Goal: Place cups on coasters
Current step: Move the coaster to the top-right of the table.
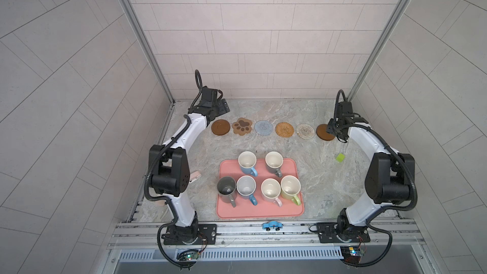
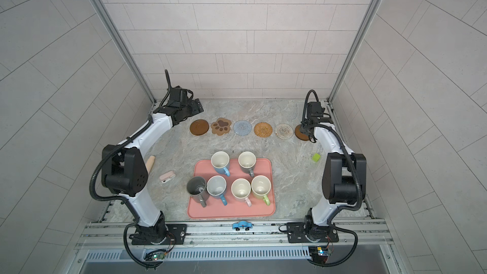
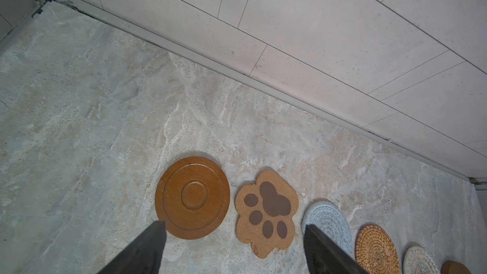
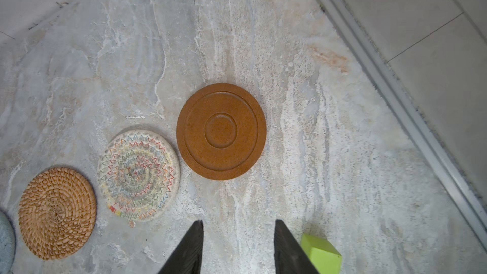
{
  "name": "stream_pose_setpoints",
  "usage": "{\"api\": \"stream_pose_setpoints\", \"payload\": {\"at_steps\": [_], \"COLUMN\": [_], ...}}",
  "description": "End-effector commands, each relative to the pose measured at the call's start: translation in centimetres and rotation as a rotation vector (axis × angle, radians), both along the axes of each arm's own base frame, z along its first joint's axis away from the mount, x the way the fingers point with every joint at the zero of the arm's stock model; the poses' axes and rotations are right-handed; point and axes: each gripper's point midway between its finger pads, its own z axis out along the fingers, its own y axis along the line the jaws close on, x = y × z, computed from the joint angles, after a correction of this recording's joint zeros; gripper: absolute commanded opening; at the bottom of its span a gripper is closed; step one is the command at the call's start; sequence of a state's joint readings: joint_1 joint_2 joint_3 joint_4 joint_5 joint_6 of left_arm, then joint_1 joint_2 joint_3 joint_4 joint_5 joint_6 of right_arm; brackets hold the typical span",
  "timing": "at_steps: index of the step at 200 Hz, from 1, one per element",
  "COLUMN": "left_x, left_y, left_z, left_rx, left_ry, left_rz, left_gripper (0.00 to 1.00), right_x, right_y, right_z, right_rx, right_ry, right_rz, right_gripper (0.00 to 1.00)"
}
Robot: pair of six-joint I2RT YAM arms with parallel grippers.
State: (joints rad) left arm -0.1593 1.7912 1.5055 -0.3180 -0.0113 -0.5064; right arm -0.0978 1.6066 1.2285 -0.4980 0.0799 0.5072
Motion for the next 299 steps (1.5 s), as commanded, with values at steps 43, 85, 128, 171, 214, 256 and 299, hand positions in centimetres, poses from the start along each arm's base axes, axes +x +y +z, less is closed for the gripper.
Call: {"api": "stream_pose_setpoints", "payload": {"at_steps": [43, 85, 128, 171, 214, 256, 299], "left_x": [-1.4, -2.2, -3.4, -4.9, -5.7, -5.9, -6.3], "left_y": [1.4, 1.3, 0.5, 0.1, 0.0, -0.1, -0.2], "left_z": [0.7, -0.2, -0.6, -2.2, -3.2, -3.1, -3.3], "left_rx": [0.02, 0.036, 0.033, -0.02, -0.037, -0.026, -0.023], "left_ry": [-0.022, -0.031, -0.076, -0.055, -0.058, -0.061, -0.057], "left_rz": [0.056, 0.026, -0.048, -0.052, -0.05, -0.068, -0.086], "left_gripper": [0.9, 0.9, 0.9, 0.9, 0.9, 0.9, 0.9], "right_x": [-1.4, -1.0, -1.2, -1.8, -1.4, -0.4, 0.5], "right_y": [1.2, 1.7, 0.8, 0.4, -0.3, -0.6, -0.9], "right_z": [-1.1, -4.2, -7.1, -9.1, -10.0, -11.3, -12.0], "right_rx": [-0.02, 0.021, -0.049, -0.055, -0.078, -0.076, -0.078], "right_ry": [0.099, 0.17, 0.32, 0.386, 0.404, 0.427, 0.42], "right_rz": [0.109, 0.12, 0.179, 0.149, 0.125, 0.114, 0.096], "right_gripper": [0.5, 0.48, 0.44, 0.4, 0.37, 0.36, 0.36]}}
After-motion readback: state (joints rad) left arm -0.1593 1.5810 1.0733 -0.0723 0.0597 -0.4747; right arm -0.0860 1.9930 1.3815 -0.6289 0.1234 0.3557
